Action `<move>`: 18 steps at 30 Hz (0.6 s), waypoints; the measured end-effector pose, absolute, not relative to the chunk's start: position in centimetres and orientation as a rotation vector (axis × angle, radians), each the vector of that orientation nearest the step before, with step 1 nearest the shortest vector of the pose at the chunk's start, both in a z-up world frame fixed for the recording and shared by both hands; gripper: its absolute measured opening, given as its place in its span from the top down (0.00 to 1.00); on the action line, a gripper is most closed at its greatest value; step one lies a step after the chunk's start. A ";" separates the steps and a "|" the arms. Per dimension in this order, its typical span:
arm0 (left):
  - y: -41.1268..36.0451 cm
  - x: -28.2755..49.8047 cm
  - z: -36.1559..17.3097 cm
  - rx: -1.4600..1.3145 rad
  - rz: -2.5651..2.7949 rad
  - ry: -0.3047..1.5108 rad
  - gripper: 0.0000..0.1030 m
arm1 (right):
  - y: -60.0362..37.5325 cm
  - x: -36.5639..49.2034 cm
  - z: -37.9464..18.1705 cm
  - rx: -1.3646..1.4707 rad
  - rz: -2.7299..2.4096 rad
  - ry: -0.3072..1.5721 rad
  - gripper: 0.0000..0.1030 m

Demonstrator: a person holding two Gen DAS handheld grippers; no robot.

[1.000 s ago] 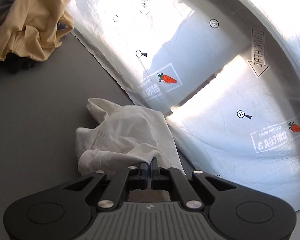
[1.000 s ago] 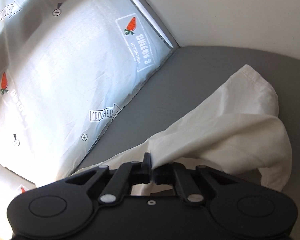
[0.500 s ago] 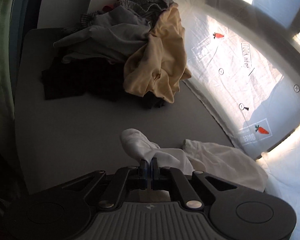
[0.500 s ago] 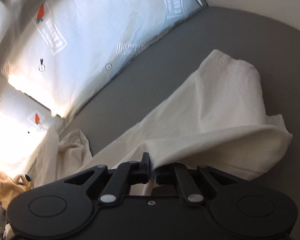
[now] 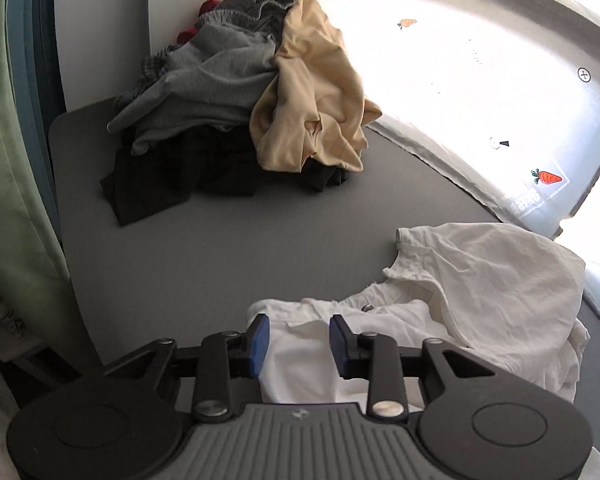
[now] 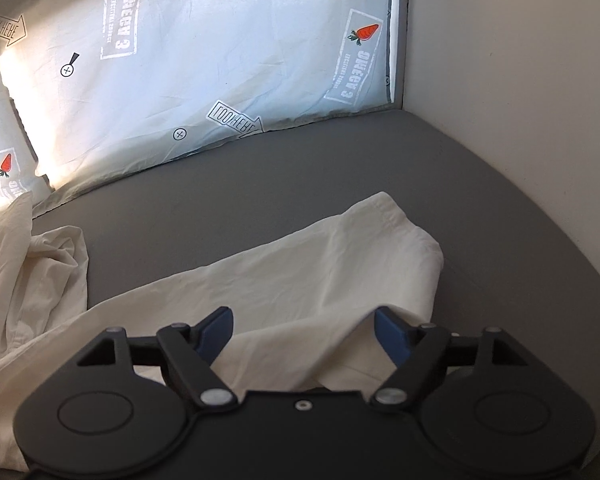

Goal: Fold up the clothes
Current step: 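Lay the white shirt flat on the table and open both grippers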

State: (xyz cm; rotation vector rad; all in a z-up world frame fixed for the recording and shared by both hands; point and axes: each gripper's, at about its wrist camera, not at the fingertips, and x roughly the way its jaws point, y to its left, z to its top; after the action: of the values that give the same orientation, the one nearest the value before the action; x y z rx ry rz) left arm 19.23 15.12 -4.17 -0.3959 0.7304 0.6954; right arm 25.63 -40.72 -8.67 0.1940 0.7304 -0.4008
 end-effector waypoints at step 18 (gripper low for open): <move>13.4 32.7 -15.1 -0.100 0.556 1.196 0.28 | -44.4 40.2 -12.6 0.318 -0.390 0.863 0.12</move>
State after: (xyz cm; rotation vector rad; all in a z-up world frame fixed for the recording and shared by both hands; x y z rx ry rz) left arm 32.70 13.40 -15.08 -0.0996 1.1964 0.5561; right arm 40.19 -44.42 -12.63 0.3182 0.8628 -0.3898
